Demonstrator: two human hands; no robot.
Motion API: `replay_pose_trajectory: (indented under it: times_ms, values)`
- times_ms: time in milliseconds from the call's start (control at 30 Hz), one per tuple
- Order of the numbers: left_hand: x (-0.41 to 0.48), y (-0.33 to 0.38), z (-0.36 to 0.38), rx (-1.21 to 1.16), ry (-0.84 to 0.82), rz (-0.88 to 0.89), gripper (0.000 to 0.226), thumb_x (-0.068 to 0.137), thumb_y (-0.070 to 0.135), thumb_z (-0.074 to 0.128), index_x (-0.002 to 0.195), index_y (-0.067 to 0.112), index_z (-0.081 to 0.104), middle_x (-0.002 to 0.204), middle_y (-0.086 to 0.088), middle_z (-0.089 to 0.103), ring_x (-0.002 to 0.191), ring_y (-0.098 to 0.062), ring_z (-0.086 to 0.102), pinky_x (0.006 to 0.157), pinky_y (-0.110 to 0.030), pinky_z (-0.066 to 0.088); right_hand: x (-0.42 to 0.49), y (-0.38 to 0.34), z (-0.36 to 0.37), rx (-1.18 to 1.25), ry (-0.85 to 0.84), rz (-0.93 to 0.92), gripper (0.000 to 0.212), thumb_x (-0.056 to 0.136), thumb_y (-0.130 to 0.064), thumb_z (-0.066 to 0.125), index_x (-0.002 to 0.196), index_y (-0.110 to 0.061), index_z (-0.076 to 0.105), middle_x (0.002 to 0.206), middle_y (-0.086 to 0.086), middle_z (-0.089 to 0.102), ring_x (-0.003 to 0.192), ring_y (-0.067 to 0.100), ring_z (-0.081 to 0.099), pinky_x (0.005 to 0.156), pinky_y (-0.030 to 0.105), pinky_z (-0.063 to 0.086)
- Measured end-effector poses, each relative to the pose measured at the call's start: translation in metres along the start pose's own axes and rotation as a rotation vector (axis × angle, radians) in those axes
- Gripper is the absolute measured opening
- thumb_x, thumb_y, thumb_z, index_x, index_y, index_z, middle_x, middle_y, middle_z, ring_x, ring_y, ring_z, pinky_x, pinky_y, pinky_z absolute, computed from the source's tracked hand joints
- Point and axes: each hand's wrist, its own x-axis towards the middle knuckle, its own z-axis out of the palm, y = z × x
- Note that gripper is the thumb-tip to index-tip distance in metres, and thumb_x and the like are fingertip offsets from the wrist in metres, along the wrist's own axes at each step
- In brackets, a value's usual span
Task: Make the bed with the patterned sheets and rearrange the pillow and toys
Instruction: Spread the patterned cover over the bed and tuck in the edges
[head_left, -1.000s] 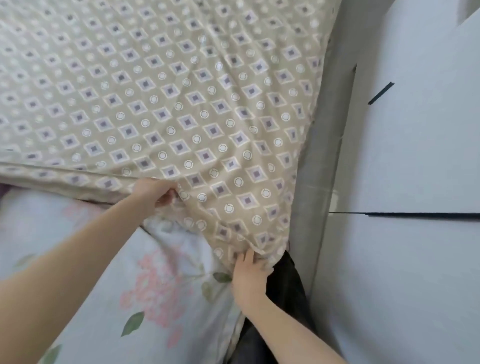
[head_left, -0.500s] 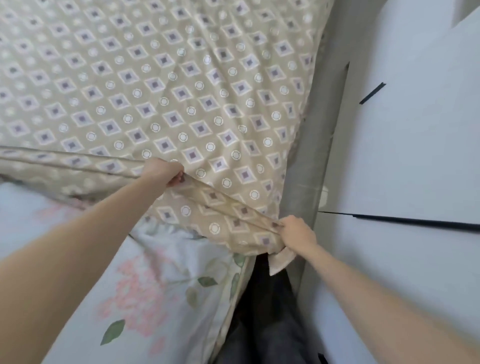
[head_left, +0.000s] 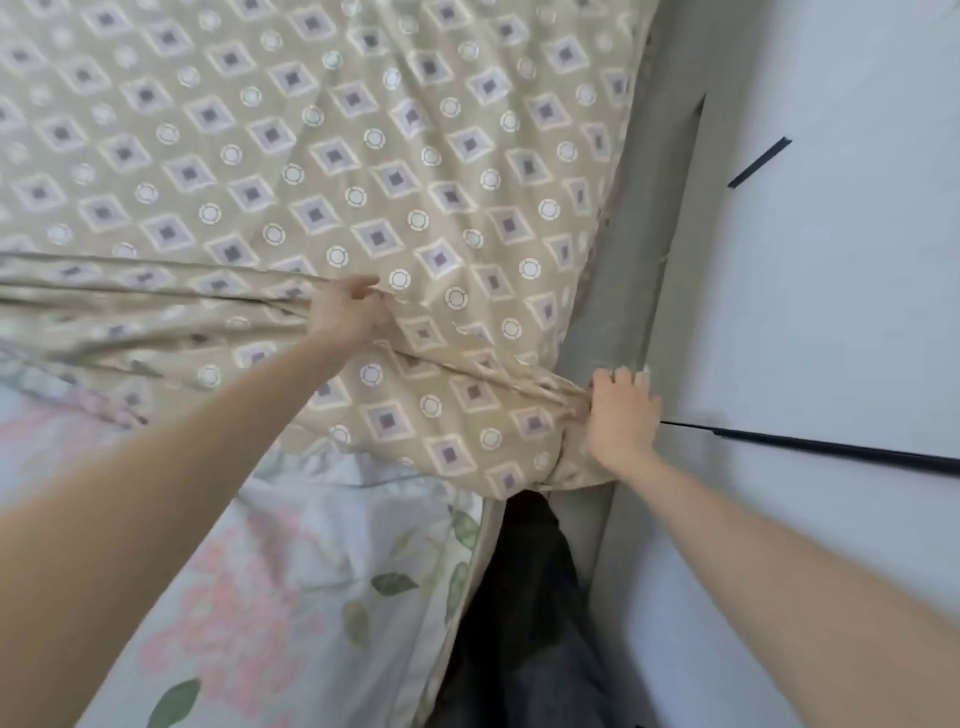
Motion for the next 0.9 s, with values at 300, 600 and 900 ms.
replay_pose_trajectory:
  times_ms: [300, 600, 900]
  values:
    - [-0.012, -0.013, 0.014, 0.556, -0.134, 0.438, 0.041, 0.091, 0.027, 0.06, 0.132, 0.027, 0.054, 0.142, -0.004, 0.033, 0.121, -0.029, 0.043, 0.104, -0.039, 0.033, 0.021, -0.021, -0.004, 0.653, -0.015, 0.317, 0.031, 0.095, -0.005, 0.038, 0.12, -0.005, 0.055, 0.124, 0.016, 0.056, 0.116, 0.032, 0.051, 0.088, 0.034, 0.04]
    - [0.009, 0.019, 0.004, 0.448, -0.116, 0.424, 0.017, 0.094, 0.029, 0.054, 0.094, 0.018, 0.067, 0.081, 0.004, 0.064, 0.079, -0.017, 0.06, 0.068, -0.028, 0.045, 0.024, -0.019, -0.007, 0.477, 0.075, 0.19, 0.027, 0.095, -0.008, 0.035, 0.115, -0.011, 0.052, 0.119, 0.007, 0.049, 0.097, 0.029, 0.053, 0.071, 0.032, 0.034]
    - [-0.001, 0.014, 0.03, 0.347, 0.066, 0.489, 0.036, 0.092, 0.01, 0.05, 0.127, 0.02, 0.053, 0.134, -0.005, 0.036, 0.102, -0.021, 0.056, 0.087, -0.032, 0.044, 0.037, -0.034, -0.012, 0.918, -0.035, 0.188, 0.06, 0.091, 0.005, 0.042, 0.146, -0.013, 0.026, 0.151, 0.01, 0.022, 0.126, 0.025, 0.043, 0.096, 0.023, 0.031]
